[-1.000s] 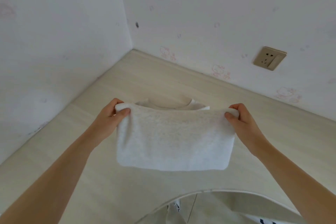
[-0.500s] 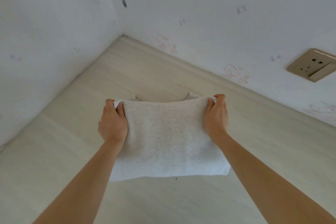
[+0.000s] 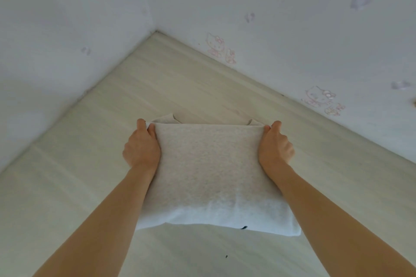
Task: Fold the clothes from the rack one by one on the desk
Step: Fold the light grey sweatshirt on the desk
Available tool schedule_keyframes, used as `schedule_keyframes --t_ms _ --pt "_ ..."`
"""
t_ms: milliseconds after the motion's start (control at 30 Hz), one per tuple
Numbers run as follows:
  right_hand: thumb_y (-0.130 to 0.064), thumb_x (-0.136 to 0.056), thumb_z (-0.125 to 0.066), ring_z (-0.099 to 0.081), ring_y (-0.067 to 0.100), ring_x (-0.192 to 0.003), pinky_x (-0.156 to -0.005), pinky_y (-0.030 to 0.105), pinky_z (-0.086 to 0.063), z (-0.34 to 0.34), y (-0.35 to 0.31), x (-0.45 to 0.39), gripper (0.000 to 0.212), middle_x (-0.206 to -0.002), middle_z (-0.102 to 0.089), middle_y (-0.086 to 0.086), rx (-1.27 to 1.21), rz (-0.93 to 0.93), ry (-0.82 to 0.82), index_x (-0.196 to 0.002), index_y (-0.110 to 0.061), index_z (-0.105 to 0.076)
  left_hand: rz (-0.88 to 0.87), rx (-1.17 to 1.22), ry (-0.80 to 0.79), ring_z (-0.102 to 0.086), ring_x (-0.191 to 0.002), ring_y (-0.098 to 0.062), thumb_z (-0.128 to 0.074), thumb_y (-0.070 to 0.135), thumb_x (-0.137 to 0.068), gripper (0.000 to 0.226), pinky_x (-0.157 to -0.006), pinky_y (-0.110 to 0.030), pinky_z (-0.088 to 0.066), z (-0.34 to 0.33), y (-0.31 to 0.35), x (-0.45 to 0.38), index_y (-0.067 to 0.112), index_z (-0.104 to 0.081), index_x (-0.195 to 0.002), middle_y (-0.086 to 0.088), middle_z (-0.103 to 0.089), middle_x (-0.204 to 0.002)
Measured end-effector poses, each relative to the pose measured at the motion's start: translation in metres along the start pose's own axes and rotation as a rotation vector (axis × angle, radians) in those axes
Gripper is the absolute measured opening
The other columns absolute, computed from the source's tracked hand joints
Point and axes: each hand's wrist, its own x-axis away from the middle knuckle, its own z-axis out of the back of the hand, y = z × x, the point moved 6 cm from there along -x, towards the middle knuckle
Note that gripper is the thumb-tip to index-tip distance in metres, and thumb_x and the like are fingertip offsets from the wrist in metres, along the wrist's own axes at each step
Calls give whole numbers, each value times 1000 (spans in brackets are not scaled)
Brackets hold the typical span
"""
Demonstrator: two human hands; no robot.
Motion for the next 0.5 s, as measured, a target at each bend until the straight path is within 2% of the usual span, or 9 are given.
schedule_keyframes --t_ms 100,167,267,367,433,500 --pt "-39 -103 -23 -51 30 -68 -61 36 -40 1 -3 -5 31 -84 -60 13 40 -9 -23 -111 -12 -38 -4 -7 -13 -58 -83 -39 -32 38 -102 29 -63 -39 -38 1 2 -6 13 -45 -107 -19 -62 -89" --pt "-40 -102 -27 -52 29 -69 -63 37 -41 6 -2 -3 28 -84 -60 12 -45 -15 -25 -110 -15 -37 23 121 -50 -58 -88 -39 -35 40 -101 31 -67 -37 -37 5 -1 -5 11 -47 -104 -18 -60 -90" --pt "-44 -100 -32 -56 30 -76 -70 40 -46 12 9 8 31 -91 -63 11 -265 -35 -36 -119 -20 -34 109 415 -145 -56 -109 -36 -43 47 -99 42 -82 -37 -38 18 -13 5 12 -51 -120 -15 -63 -113" --pt "-47 -98 -34 -59 34 -97 -79 43 -46 21 29 25 44 -114 -61 14 -374 -48 -25 -131 -18 -30 200 531 -206 -53 -117 -30 -49 53 -94 56 -95 -41 -39 31 -34 31 16 -44 -136 -7 -59 -123" --pt "-49 -97 -35 -53 37 -114 -90 46 -44 19 47 39 55 -132 -50 16 -364 -90 -67 -138 -11 -30 250 464 -246 -56 -112 -27 -54 56 -90 58 -93 -41 -42 31 -53 50 15 -50 -131 -1 -61 -115" --pt "-51 -97 -35 -46 39 -123 -98 49 -39 7 61 55 63 -140 -40 18 -302 -152 -182 -140 -6 -31 284 385 -350 -59 -100 -27 -57 58 -87 51 -87 -43 -47 20 -66 65 15 -60 -116 0 -64 -105"
